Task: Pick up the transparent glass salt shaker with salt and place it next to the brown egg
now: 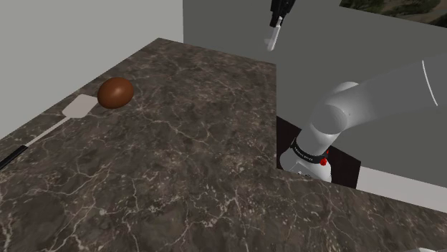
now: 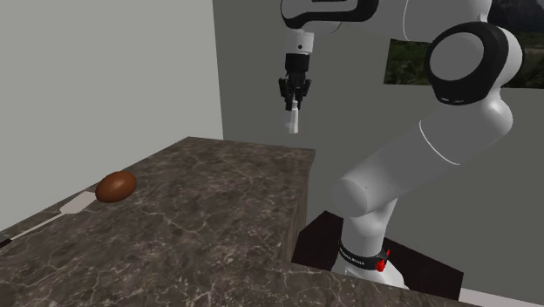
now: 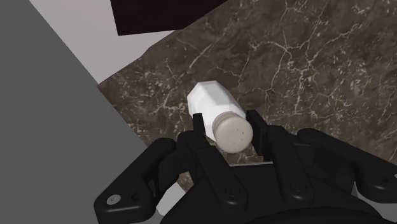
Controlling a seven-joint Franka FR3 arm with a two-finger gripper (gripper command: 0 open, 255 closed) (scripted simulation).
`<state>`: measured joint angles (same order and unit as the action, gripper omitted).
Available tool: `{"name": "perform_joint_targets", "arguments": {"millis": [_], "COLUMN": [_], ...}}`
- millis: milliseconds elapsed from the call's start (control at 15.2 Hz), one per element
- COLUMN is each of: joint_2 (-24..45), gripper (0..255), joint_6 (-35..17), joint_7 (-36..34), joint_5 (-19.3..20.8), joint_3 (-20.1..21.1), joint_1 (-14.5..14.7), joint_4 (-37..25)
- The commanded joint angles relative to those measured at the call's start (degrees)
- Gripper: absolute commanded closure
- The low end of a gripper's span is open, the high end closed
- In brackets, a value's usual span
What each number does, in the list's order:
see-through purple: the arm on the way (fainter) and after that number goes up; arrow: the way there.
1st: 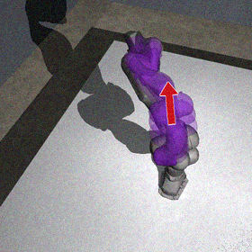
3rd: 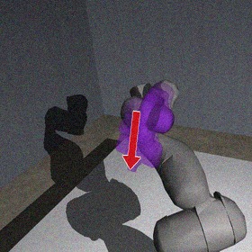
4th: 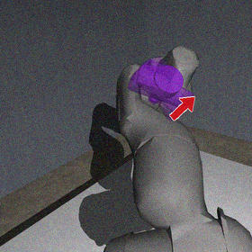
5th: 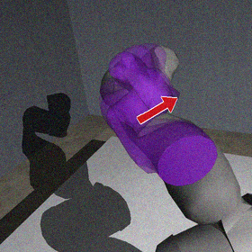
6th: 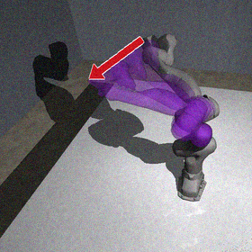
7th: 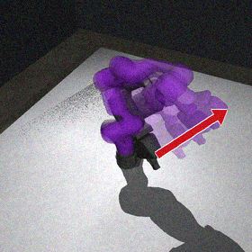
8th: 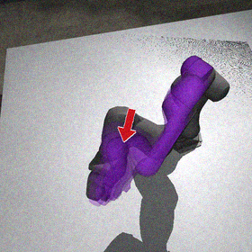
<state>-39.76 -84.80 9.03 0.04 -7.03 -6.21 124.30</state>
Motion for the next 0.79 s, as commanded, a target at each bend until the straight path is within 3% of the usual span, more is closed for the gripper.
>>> {"name": "perform_joint_targets", "arguments": {"millis": [0,726], "joint_2": [0.8,4.7], "gripper": [255,255], "joint_6": [1.3,9.1], "joint_7": [-0.2,-0.4], "joint_5": [-0.2,-0.6], "joint_3": [0.1,0.2], "joint_1": [0.1,0.5], "joint_4": [-2.0,-13.7]}}
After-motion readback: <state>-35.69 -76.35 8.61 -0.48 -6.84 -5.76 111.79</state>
